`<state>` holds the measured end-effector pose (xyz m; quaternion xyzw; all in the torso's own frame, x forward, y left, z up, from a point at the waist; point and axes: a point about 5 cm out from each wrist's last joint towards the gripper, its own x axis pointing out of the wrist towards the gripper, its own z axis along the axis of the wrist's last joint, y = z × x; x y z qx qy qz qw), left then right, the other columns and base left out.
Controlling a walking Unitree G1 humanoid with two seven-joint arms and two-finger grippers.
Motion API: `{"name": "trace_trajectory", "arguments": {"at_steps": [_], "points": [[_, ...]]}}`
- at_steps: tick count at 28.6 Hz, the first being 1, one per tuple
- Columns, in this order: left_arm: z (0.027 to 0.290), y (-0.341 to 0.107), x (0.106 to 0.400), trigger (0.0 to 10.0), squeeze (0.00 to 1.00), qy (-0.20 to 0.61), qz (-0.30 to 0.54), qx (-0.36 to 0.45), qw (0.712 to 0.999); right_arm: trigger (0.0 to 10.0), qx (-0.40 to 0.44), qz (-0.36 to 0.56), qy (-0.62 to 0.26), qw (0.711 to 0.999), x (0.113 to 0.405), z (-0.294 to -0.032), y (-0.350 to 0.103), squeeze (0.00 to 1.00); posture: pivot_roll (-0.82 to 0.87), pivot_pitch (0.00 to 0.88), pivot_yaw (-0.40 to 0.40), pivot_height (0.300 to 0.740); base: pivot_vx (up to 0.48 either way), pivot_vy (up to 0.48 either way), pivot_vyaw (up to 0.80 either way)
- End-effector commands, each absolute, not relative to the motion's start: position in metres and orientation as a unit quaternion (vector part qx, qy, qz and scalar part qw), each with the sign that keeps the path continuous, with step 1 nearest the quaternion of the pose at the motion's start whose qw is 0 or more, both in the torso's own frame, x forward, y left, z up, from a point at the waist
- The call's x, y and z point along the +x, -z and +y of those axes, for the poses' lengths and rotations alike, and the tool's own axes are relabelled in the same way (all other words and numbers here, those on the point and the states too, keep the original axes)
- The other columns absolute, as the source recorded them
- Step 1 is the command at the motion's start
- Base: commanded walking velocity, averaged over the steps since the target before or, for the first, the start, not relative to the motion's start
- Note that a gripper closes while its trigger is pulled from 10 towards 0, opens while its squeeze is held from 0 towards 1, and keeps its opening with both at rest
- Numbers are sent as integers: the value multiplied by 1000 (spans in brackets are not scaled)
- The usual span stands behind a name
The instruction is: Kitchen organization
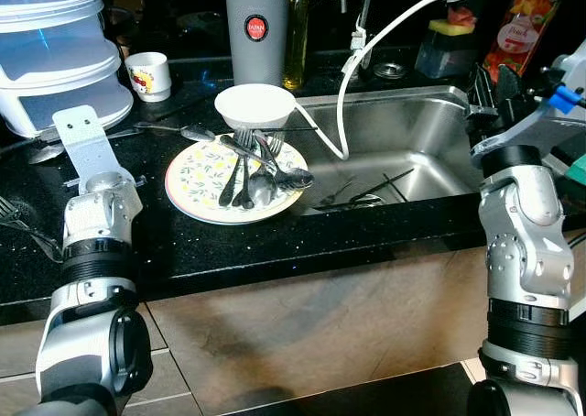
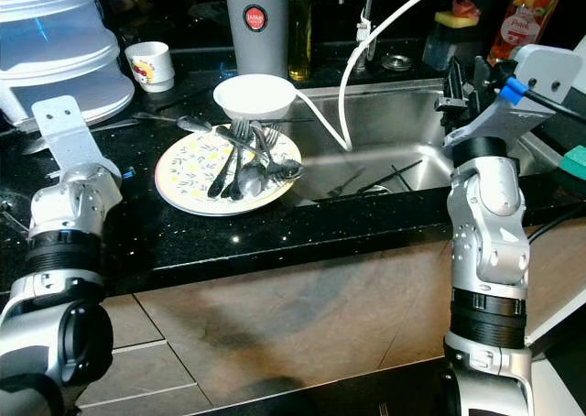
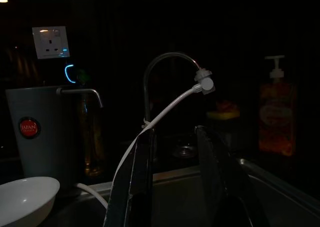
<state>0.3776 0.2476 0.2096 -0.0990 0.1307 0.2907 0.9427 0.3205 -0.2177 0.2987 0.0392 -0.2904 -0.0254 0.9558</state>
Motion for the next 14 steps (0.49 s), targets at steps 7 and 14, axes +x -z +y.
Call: {"name": "trace_trajectory", "arguments": {"at_steps": [7, 14], "points": [[254, -195, 371, 9333, 0, -314, 171, -151, 922, 10000, 39, -296, 26, 954, 320, -218, -302, 0, 64, 29, 8, 740, 0, 0, 0], [270, -174, 362, 0, 0, -360, 204, -175, 893, 10000, 38, -298, 24, 954, 321, -219, -303, 0, 53, 15, 8, 740, 0, 0, 0]]}}
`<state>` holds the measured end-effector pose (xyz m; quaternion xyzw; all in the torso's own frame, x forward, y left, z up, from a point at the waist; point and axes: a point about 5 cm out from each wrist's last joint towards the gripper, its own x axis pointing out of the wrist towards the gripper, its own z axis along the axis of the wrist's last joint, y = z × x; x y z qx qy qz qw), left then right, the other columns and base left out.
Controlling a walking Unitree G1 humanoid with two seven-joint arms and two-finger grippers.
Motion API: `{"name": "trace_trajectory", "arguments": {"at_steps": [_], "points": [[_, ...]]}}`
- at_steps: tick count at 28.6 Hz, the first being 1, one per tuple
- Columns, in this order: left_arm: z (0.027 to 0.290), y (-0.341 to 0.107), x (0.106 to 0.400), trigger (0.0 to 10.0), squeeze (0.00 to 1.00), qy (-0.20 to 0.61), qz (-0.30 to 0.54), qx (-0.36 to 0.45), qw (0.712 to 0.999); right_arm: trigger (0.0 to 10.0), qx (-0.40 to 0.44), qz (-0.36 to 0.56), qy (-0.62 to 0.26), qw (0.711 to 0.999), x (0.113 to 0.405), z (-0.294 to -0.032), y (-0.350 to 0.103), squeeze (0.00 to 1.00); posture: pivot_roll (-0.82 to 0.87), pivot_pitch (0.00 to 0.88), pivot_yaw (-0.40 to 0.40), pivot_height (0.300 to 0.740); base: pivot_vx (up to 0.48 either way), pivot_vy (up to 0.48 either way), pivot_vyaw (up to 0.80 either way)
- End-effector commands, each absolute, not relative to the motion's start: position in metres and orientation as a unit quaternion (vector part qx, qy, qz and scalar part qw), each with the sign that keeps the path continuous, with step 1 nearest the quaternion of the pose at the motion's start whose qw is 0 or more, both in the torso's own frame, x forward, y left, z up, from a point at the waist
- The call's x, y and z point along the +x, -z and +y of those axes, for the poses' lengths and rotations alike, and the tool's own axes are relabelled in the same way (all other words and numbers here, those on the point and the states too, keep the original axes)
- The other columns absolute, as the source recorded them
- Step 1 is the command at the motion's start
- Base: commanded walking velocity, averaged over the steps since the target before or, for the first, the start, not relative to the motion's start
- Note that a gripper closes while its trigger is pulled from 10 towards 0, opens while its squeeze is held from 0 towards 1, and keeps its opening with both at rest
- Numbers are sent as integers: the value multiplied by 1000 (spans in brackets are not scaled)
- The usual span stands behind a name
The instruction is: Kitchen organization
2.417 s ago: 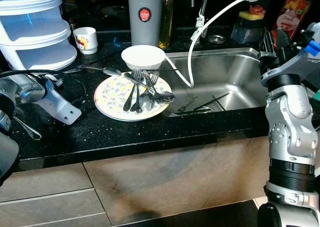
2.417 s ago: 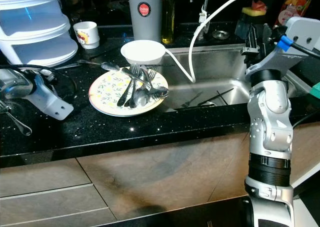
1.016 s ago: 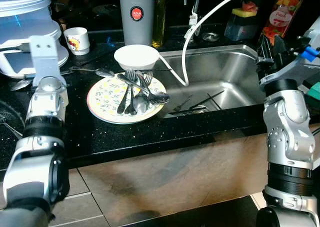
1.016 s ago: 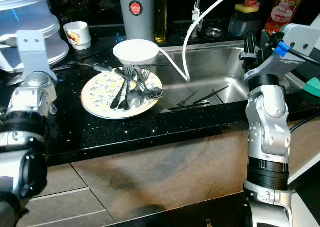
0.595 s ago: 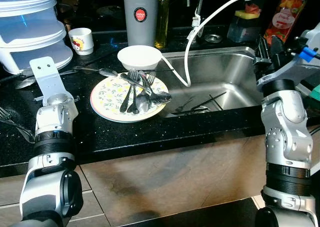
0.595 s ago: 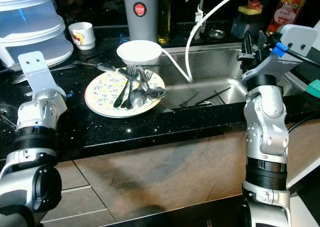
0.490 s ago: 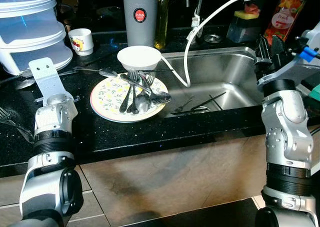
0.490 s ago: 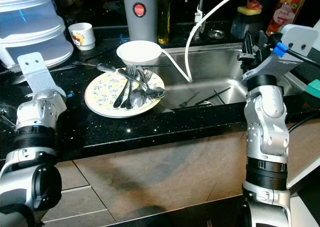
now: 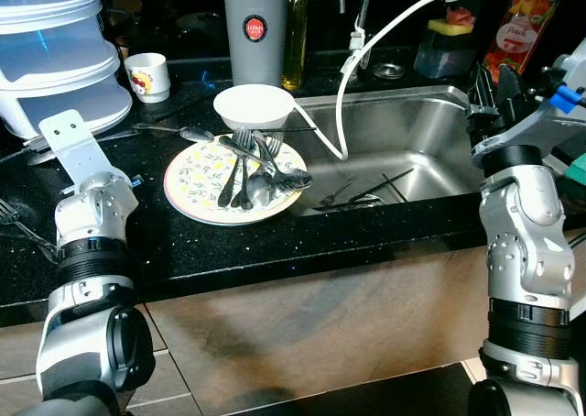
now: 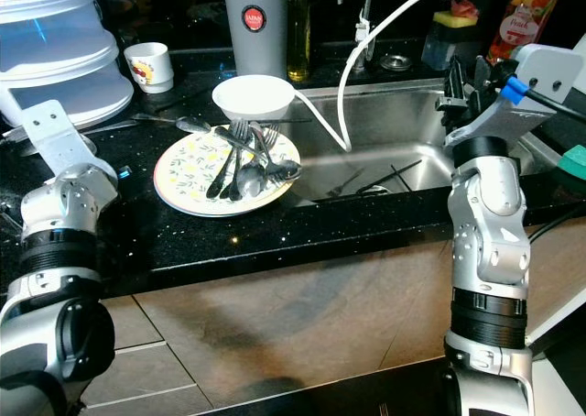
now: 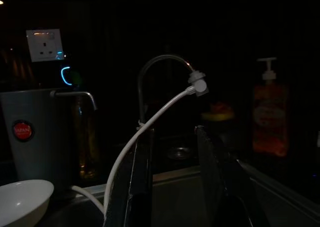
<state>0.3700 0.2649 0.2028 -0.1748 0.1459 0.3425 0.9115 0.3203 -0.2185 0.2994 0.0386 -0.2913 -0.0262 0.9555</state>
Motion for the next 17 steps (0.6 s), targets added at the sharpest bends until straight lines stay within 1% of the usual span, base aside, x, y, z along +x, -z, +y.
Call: {"name": "trace_trajectory", "arguments": {"at_steps": [1, 6, 7, 8, 9, 10, 12, 13, 14, 15, 16, 17], "points": [[270, -174, 362, 0, 0, -360, 204, -175, 893, 10000, 38, -298, 24, 954, 321, -219, -303, 0, 53, 15, 8, 740, 0, 0, 0], [273, -183, 362, 0, 0, -364, 177, -156, 901, 10000, 37, -299, 23, 953, 322, -219, -305, 0, 51, 9, 2, 740, 0, 0, 0], [273, -192, 364, 0, 0, -363, 151, -139, 909, 10000, 37, -300, 23, 953, 322, -219, -306, 0, 51, 9, 2, 740, 0, 0, 0], [273, -214, 368, 0, 0, -357, 89, -98, 925, 10000, 37, -302, 24, 952, 322, -220, -307, 0, 51, 9, 1, 740, 0, 0, 0], [273, -214, 368, 0, 0, -357, 89, -98, 925, 10000, 37, -302, 24, 952, 322, -220, -307, 0, 51, 9, 1, 740, 0, 0, 0], [268, -248, 370, 10000, 0, -346, -13, -32, 938, 10000, 38, -304, 24, 952, 321, -221, -308, 0, 49, 11, 1, 740, 0, 0, 0], [258, -274, 369, 10000, 0, -324, -93, 16, 941, 10000, 48, -305, 24, 951, 321, -221, -309, 0, 49, 11, 1, 740, 0, 0, 0], [255, -281, 368, 10000, 0, -314, -113, 25, 942, 10000, 54, -306, 23, 950, 320, -222, -309, 0, 47, 11, 0, 740, 0, 0, 0], [241, -296, 369, 10000, 0, -256, -157, 28, 954, 10000, 82, -310, 7, 947, 319, -221, -312, 0, 47, 12, 0, 740, 0, 0, 0], [241, -296, 369, 10000, 0, -256, -157, 28, 954, 10000, 82, -310, 7, 947, 319, -221, -312, 0, 47, 12, 0, 740, 0, 0, 0], [223, -312, 366, 10000, 0, -178, -206, 33, 962, 10000, 120, -312, -39, 942, 316, -216, -315, 0, 47, 12, 0, 740, 0, 0, 0], [223, -312, 366, 10000, 0, -178, -206, 33, 962, 10000, 120, -312, -39, 942, 316, -216, -315, 0, 47, 12, 0, 740, 0, 0, 0]]}}
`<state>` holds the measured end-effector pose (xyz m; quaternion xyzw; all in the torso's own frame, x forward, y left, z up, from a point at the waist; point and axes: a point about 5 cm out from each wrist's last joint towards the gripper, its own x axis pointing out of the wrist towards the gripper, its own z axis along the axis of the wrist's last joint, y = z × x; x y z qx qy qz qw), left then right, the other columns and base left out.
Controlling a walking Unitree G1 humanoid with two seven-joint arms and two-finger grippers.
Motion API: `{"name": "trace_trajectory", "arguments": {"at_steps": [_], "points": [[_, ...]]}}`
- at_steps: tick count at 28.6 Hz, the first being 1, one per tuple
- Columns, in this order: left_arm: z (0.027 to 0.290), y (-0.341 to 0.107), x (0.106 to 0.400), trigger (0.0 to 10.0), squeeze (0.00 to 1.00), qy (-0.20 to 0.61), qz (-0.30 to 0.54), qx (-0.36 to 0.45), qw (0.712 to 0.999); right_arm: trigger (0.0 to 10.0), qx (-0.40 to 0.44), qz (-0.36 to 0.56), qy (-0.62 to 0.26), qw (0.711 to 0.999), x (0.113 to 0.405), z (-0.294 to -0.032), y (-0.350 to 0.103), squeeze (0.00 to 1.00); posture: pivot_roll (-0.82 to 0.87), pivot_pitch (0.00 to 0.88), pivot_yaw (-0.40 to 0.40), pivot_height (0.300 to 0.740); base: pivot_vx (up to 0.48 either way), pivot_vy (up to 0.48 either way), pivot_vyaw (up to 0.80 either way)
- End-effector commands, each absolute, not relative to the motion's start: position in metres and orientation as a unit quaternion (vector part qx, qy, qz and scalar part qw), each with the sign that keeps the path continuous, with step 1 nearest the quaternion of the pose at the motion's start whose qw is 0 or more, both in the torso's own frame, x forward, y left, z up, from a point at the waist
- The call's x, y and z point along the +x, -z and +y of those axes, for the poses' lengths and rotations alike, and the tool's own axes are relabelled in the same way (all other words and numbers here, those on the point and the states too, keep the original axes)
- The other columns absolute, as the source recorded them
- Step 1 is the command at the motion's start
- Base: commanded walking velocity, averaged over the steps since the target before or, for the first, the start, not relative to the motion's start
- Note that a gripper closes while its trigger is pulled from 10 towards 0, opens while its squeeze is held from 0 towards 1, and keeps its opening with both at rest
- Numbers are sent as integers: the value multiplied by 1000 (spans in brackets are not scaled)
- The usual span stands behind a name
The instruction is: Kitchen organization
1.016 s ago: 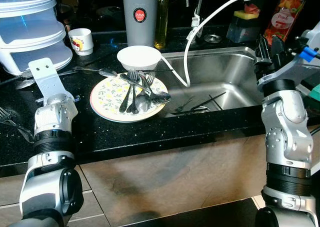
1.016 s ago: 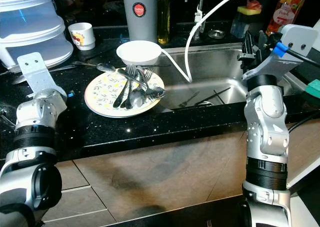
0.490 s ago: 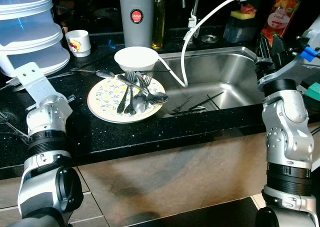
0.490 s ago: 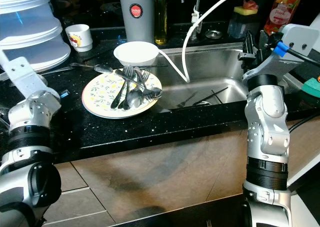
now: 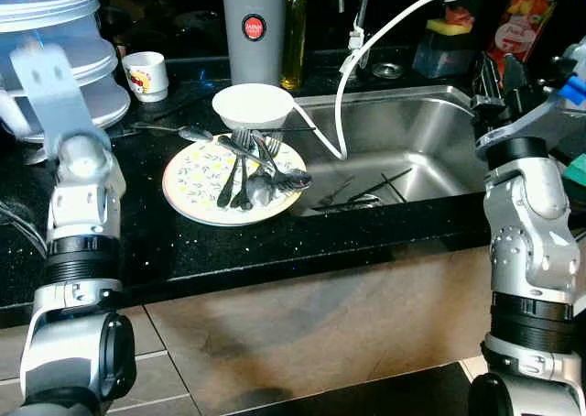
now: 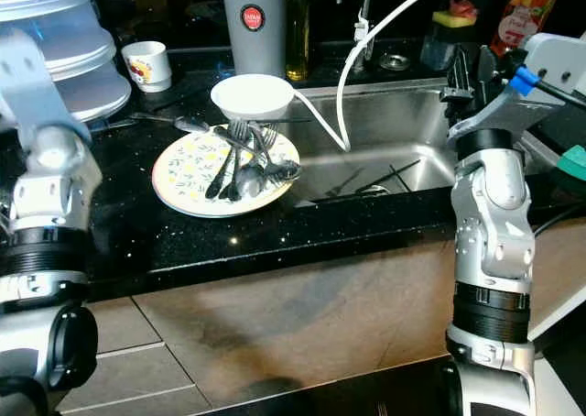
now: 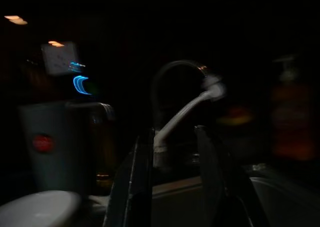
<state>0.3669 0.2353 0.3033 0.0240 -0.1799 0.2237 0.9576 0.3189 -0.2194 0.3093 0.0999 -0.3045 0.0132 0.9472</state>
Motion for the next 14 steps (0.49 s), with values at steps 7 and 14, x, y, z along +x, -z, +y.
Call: {"name": "trace_trajectory", "arguments": {"at_steps": [7, 14], "points": [[139, -329, 338, 10000, 0, 241, -235, 37, 941, 10000, 212, -322, -239, 891, 296, -180, -326, 0, 40, 3, -5, 740, 0, 0, 0], [95, -303, 303, 10000, 0, 455, -219, 60, 861, 10000, 252, -266, -374, 852, 284, -133, -315, 0, 29, 0, -5, 740, 0, 0, 0]]}}
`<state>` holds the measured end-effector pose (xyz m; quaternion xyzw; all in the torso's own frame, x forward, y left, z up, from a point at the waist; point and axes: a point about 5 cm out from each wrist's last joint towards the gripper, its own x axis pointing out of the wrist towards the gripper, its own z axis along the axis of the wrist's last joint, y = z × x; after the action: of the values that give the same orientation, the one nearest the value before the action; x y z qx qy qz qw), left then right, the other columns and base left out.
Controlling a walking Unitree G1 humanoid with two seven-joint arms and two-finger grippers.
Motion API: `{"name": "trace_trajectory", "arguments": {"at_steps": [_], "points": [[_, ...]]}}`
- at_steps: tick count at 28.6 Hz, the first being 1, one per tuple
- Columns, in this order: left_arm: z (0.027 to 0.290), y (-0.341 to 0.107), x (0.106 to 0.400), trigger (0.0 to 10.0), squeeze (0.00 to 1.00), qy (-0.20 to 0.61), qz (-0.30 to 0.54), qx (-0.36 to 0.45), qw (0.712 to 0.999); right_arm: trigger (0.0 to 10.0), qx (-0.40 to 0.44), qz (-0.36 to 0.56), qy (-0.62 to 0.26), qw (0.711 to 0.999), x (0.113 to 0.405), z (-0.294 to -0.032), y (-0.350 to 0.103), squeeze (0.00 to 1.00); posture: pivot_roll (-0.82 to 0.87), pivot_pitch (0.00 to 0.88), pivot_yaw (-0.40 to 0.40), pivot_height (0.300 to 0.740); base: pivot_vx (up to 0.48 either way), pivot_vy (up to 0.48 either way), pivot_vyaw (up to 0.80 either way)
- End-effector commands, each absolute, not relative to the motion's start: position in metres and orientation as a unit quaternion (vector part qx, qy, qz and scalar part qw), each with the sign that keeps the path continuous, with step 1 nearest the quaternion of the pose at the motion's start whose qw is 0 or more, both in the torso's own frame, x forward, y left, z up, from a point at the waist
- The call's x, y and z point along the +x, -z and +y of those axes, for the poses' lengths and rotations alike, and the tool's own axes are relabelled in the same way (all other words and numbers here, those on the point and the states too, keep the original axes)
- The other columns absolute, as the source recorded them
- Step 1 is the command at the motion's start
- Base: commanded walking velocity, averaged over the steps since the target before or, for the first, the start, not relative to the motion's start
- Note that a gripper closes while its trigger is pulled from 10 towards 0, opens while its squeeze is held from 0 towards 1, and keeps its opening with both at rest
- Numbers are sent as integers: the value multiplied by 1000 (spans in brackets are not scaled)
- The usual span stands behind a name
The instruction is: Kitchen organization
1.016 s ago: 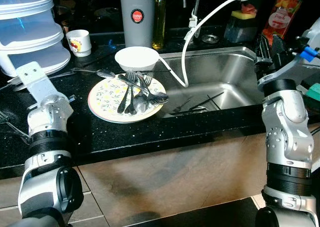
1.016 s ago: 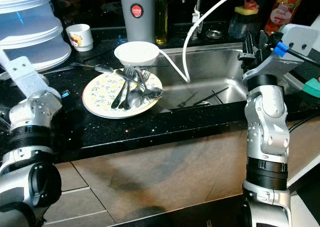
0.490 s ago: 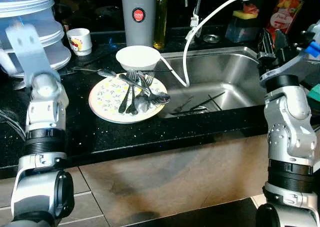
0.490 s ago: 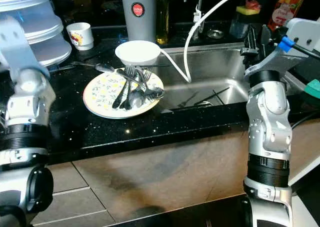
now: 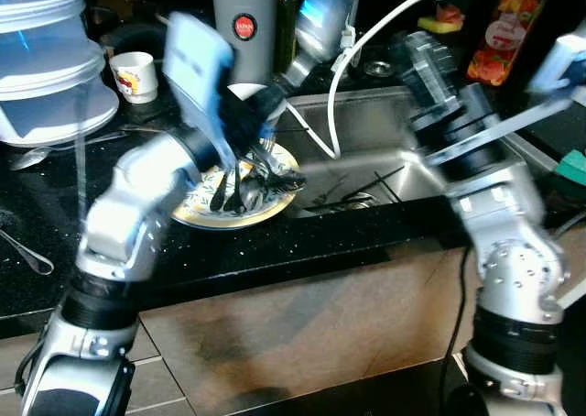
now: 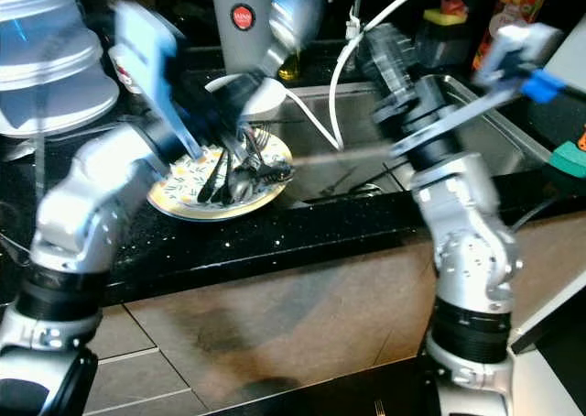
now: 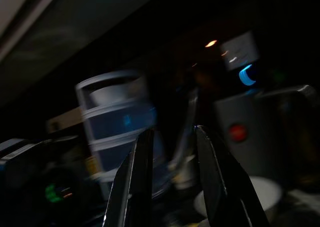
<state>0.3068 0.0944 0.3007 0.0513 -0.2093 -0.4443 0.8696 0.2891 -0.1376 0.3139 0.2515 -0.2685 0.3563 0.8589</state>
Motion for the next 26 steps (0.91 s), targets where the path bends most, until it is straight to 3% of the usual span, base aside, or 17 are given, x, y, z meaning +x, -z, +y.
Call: {"name": "trace_trajectory", "arguments": {"at_steps": [1, 5, 9, 19, 26], "points": [[93, -302, 302, 10000, 0, 462, -219, 58, 857, 10000, 263, -256, -380, 849, 285, -130, -313, 0, 25, 0, -8, 740, 0, 0, 0], [93, -304, 302, 10000, 0, 474, -221, 42, 851, 10000, 292, -240, -410, 830, 281, -127, -313, 0, 25, 0, -12, 740, 0, 0, 0], [94, -305, 299, 10000, 0, 483, -220, 37, 847, 10000, 294, -236, -414, 829, 279, -126, -312, 0, 24, 0, -11, 740, 0, 0, 0], [91, -303, 293, 10000, 0, 505, -218, 39, 835, 10000, 271, -198, -405, 851, 285, -122, -301, 0, 25, 0, -16, 740, 0, 0, 0], [89, -300, 292, 10000, 0, 510, -209, 38, 834, 10000, 262, -192, -412, 851, 284, -118, -298, 0, 26, 0, -17, 740, 0, 0, 0]]}}
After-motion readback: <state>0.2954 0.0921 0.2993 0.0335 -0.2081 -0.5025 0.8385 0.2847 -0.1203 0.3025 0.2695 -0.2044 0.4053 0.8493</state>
